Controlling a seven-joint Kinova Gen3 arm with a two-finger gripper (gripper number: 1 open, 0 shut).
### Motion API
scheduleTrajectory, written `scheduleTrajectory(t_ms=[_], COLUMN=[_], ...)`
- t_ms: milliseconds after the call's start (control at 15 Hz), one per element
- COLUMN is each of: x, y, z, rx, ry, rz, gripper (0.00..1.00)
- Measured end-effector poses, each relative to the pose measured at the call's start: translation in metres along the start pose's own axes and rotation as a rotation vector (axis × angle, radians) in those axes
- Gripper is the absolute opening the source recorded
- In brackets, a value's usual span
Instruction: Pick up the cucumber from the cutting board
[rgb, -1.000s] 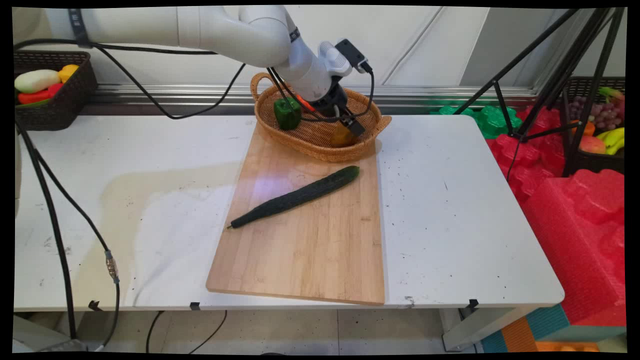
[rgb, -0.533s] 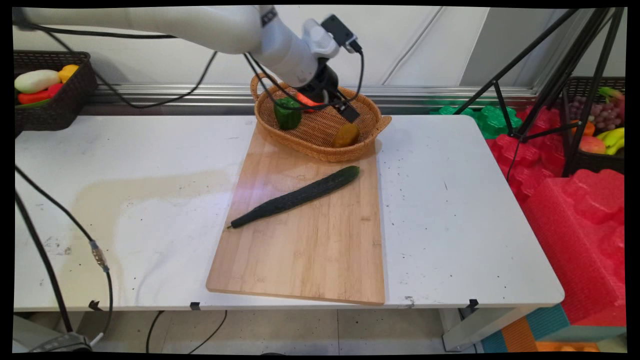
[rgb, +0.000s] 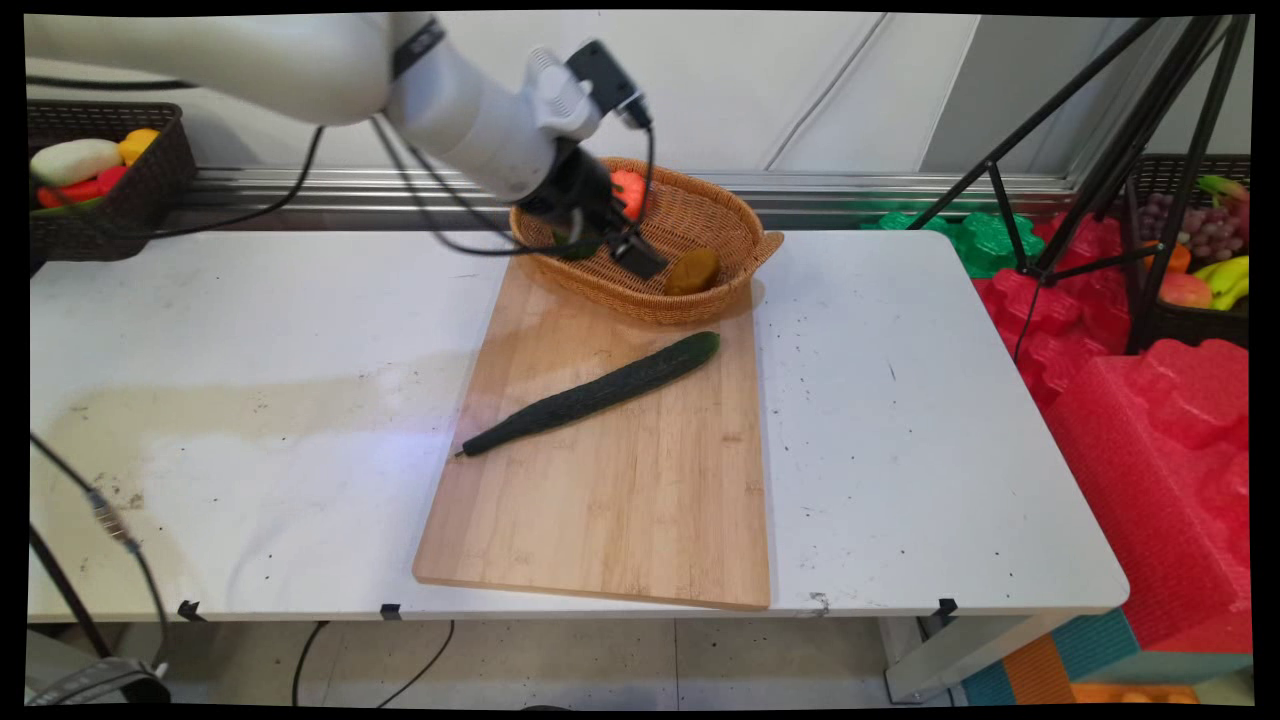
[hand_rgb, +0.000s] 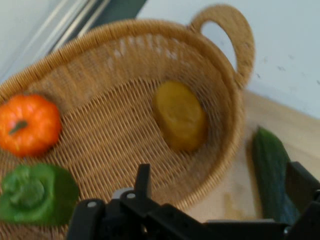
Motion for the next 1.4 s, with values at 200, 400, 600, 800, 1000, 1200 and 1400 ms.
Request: scheduleTrajectory(t_ms=[200,400,600,800,1000,1200,1400], x=[-0.024,-0.050,-0.063,-0.071,-0.075,-0.076,-0.077], y=[0.010,0.020,0.025,0.030,0.035,0.040,0.045], z=[-0.020,-0.038,-0.044,-0.044,-0.035,-0.022,-0.005], rx=[-0.022,-0.041,-0.050,-0.058,-0.067,-0.077,-0.085], ry=[-0.022,-0.053,-0.075,-0.099,-0.123,-0.147,-0.168], rz=[0.006,-0.002,-0.016,-0.029,-0.035,-0.035,-0.039], gripper=[1.00,1.00,1.00,1.00,1.00,1.00,1.00])
